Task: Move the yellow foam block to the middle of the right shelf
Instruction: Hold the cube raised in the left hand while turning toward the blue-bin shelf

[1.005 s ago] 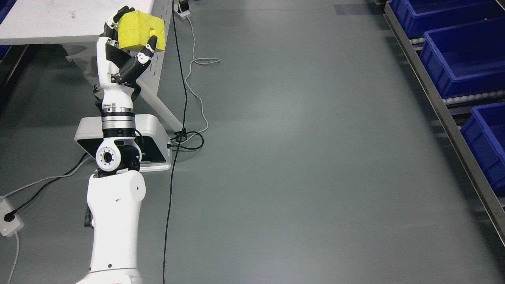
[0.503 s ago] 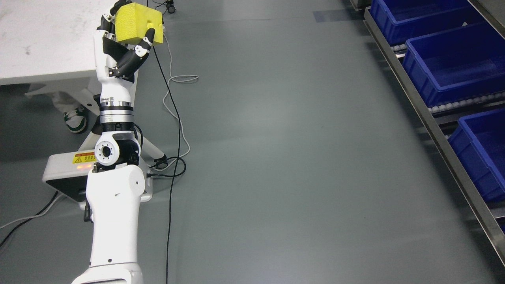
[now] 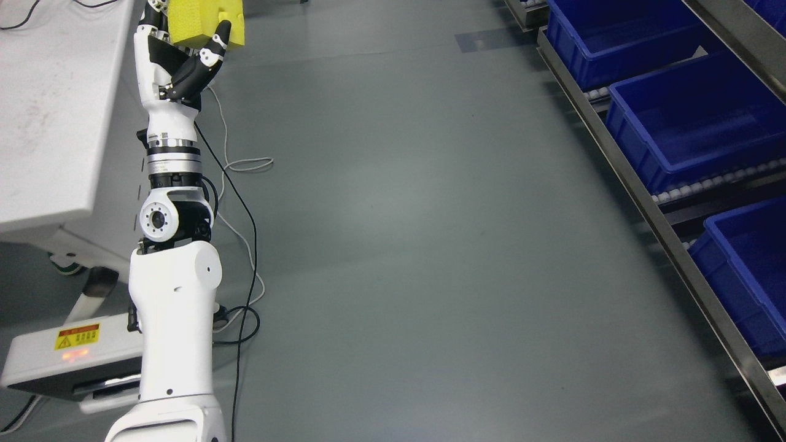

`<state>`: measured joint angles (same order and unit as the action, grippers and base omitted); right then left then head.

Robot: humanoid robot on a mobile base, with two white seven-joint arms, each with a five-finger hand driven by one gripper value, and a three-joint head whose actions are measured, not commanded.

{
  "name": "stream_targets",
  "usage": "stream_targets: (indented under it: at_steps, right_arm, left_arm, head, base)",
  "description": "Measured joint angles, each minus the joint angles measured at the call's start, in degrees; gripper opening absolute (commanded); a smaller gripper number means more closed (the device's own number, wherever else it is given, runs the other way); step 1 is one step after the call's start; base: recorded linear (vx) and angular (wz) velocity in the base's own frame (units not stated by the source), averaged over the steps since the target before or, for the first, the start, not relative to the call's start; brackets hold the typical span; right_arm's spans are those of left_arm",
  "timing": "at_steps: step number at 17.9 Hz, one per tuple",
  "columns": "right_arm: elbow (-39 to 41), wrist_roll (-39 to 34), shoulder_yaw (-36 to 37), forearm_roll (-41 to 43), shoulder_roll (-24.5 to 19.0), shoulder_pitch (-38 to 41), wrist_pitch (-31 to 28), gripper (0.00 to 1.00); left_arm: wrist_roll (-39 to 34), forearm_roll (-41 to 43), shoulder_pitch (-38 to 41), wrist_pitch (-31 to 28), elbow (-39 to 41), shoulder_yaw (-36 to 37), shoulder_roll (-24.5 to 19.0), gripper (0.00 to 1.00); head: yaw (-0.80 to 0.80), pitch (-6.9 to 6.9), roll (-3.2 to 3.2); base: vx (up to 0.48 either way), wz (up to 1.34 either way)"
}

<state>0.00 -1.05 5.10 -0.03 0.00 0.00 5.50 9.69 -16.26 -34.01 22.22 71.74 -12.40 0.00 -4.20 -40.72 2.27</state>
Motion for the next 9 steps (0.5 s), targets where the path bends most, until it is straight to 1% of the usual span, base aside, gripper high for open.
stream_targets:
  at_steps: [9]
  right_arm:
    - [0.00,0.00,0.00,0.02,0.00,-0.01,0.00,1.00]
  left_arm:
    - [0.05,0.00,0.00,-0.05,-0.12,-0.40,0.00,0.44]
  head:
    - [0.00,0.00,0.00]
  base:
    - [0.414,-0.12]
